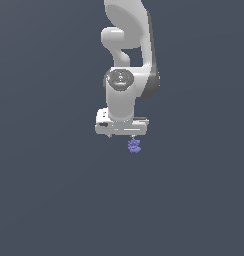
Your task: Pick up the object and move it to a goal position.
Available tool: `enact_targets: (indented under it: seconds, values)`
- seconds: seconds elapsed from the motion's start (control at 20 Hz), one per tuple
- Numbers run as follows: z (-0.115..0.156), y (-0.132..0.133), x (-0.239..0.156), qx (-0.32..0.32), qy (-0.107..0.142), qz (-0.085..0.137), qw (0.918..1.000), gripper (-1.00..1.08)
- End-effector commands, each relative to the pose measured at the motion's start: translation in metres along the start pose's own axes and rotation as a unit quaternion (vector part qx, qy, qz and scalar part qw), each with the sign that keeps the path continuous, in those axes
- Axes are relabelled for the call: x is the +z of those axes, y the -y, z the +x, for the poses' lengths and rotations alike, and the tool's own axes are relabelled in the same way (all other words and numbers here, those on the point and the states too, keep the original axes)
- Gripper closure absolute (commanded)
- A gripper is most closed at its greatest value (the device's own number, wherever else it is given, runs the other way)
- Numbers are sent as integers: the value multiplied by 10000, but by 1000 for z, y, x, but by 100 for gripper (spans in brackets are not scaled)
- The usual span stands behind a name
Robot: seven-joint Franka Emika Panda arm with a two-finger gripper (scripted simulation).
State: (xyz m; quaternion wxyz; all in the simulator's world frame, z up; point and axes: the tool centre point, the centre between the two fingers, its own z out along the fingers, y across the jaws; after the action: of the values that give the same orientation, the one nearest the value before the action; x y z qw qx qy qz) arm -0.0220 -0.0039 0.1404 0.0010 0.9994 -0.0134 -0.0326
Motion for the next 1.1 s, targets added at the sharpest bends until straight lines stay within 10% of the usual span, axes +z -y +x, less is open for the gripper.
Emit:
enact_targets:
  seconds: [0.0, 1.05]
  values:
    - [0, 0, 0, 0, 0, 0, 10000, -92]
    - [-2, 26, 22, 114, -102, 87, 9998, -92]
